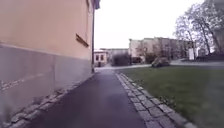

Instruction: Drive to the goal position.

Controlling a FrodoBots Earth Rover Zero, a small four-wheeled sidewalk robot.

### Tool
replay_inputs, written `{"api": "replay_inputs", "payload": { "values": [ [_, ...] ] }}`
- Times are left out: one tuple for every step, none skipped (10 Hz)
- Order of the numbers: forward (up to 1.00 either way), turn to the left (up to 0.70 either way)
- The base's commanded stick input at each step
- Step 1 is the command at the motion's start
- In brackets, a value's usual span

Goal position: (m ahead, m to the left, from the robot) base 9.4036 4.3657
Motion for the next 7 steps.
{"api": "replay_inputs", "payload": {
  "values": [
    [0.85, 0.02],
    [0.85, 0.18],
    [0.85, 0.34],
    [0.85, 0.20],
    [0.85, 0.00],
    [0.85, 0.00],
    [0.85, 0.00]
  ]
}}
